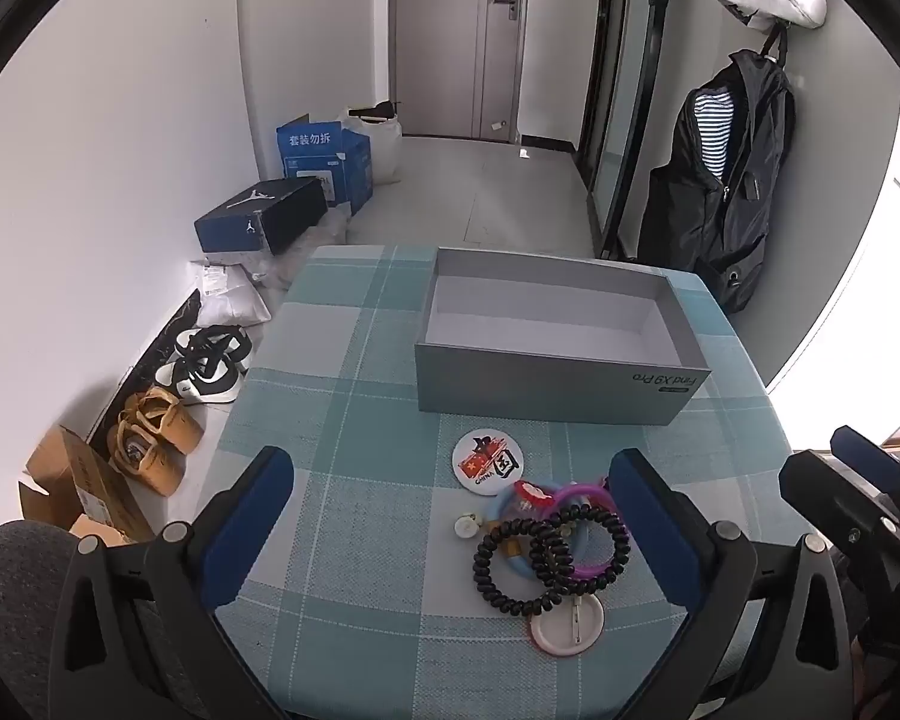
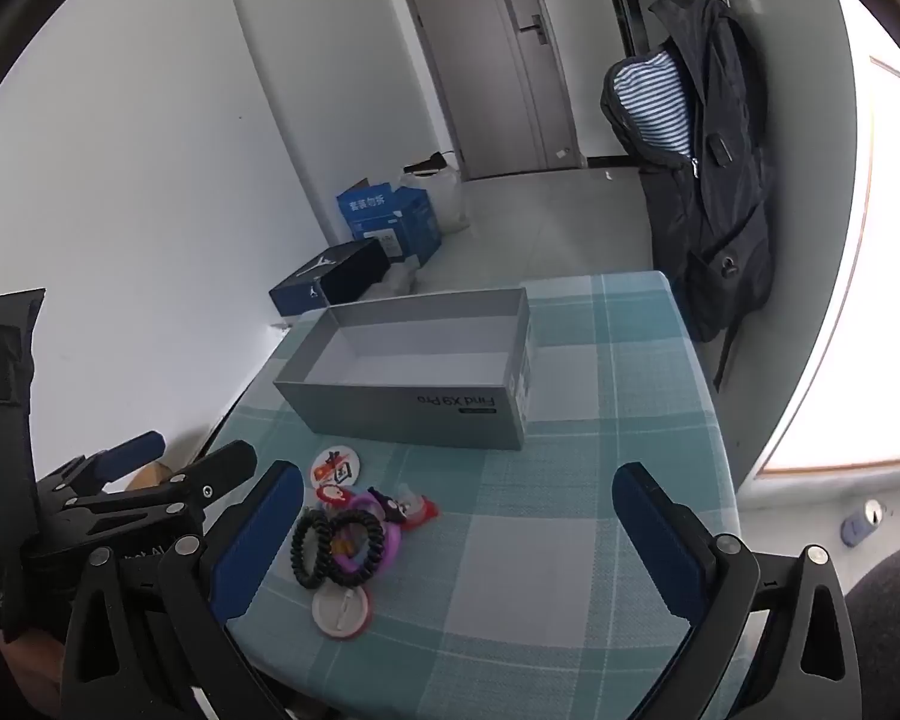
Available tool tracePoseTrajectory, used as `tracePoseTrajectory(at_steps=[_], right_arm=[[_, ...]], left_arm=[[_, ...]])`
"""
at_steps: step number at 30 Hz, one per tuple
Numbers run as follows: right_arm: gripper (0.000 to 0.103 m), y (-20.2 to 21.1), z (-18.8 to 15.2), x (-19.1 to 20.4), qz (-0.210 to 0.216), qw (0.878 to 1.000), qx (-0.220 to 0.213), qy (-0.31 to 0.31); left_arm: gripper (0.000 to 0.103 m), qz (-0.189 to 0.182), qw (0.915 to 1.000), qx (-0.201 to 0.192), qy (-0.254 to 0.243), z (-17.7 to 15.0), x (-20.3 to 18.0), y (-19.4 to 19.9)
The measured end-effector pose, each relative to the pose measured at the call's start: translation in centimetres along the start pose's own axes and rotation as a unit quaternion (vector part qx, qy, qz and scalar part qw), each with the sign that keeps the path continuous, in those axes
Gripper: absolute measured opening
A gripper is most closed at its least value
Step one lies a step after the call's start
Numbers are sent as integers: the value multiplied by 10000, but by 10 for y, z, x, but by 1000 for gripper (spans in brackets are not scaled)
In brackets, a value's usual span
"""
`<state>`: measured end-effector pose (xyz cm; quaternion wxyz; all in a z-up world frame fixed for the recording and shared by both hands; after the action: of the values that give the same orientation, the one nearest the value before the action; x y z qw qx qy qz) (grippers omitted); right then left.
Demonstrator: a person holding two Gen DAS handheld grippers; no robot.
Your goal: Organize jewelry
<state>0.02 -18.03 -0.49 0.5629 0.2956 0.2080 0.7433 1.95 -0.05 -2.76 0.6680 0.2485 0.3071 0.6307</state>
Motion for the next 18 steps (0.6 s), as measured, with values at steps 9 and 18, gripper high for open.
tracePoseTrajectory(at_steps=[9, 18], right_arm=[[103, -1, 1, -2, -3, 10000, 8, 13], [103, -3, 2, -1, -16, 10000, 30, -20]], left_arm=[[102, -1, 10000, 30, -49, 1, -1, -2], [102, 1, 10000, 69, -13, 0, -1, -2]])
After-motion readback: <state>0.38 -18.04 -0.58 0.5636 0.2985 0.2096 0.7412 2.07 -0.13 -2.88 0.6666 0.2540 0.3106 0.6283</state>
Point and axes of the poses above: each gripper's, at about its wrist camera, not at the fingertips, and y roughly against the way its jaws point, x to its left, z to its top, the point moved 3 cm from there along -y, roughly the way its jaws point, and after that the axes turned 4 degrees about -z, right-handed, at the moved point
